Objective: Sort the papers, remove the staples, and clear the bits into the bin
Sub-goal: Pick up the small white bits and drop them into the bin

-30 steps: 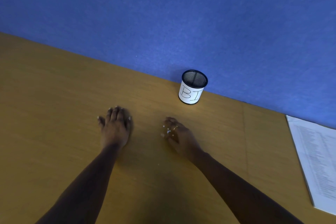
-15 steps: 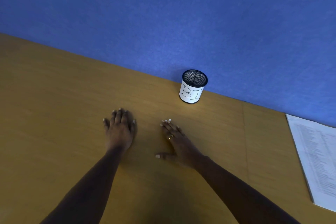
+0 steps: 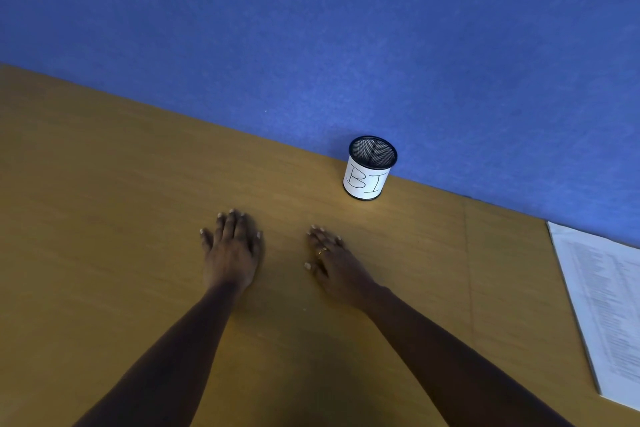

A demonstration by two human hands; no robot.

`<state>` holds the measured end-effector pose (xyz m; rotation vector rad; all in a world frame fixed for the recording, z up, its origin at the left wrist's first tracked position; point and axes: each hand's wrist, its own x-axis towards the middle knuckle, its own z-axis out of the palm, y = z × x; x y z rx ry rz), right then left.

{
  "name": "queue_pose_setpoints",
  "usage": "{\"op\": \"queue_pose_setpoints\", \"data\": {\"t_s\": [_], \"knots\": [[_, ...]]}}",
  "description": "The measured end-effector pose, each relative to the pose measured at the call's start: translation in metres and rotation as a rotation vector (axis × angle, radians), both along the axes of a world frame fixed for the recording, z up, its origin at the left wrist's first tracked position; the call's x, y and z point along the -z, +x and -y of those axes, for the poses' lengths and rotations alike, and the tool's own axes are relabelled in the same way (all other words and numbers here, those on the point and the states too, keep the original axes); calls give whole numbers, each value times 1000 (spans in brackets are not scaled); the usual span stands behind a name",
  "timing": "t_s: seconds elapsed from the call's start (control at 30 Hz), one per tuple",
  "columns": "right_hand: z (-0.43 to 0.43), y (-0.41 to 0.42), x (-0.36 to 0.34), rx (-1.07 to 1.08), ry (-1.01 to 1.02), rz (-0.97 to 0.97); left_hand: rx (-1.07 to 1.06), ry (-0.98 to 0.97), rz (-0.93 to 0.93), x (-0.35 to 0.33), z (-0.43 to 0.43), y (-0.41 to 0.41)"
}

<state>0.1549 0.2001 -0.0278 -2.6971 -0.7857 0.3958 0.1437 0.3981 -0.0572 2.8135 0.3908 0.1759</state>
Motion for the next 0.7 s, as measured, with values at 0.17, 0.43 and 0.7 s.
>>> {"op": "queue_pose_setpoints", "data": {"t_s": [0.17,0.43,0.7], "knots": [[2,-8,-9,10,33,22,2,3,1,1,0,0],[4,-15,-19,67,33,15,-5,-21,16,1,0,0],[-1,-6,-20,82,-59,34,-1,1,14,2,-1,1]]}}
